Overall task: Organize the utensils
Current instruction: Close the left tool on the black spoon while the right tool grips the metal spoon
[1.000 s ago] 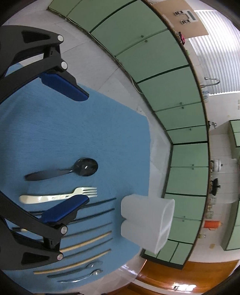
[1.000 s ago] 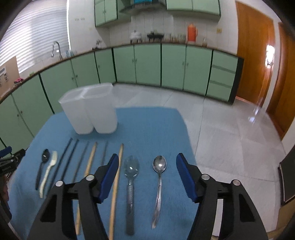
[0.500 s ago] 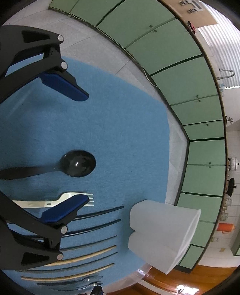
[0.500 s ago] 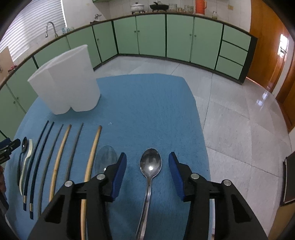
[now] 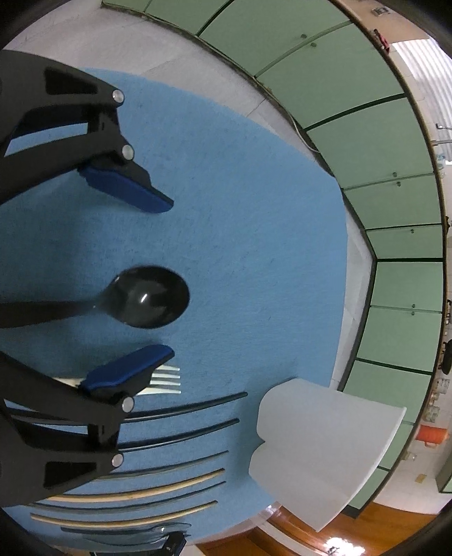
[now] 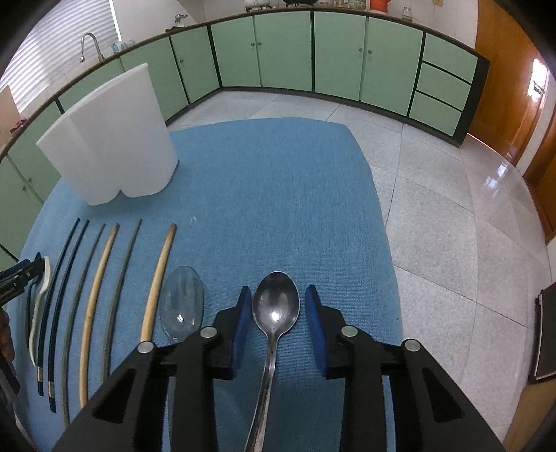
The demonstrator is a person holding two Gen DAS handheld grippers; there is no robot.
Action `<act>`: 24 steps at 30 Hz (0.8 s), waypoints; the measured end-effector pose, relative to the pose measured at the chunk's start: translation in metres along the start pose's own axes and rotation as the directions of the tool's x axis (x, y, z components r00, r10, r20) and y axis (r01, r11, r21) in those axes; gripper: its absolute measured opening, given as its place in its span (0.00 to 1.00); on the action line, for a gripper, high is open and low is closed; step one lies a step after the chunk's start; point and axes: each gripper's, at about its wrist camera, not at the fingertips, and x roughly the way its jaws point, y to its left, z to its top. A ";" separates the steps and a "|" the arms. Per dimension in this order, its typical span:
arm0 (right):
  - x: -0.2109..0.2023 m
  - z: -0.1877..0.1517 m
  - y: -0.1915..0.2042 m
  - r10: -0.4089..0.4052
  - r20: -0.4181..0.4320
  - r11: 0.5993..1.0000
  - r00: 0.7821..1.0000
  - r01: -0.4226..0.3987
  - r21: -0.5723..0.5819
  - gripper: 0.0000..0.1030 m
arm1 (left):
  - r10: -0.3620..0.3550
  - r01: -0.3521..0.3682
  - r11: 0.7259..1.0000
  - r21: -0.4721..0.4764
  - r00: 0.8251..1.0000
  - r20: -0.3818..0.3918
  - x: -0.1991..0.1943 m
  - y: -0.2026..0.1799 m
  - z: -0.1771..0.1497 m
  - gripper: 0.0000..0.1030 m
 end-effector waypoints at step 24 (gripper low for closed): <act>-0.081 -0.004 0.017 0.046 0.257 0.999 0.965 -0.043 -0.018 0.27 | -0.110 0.105 0.994 0.033 0.962 0.249 -0.070 -0.003 -0.015 0.33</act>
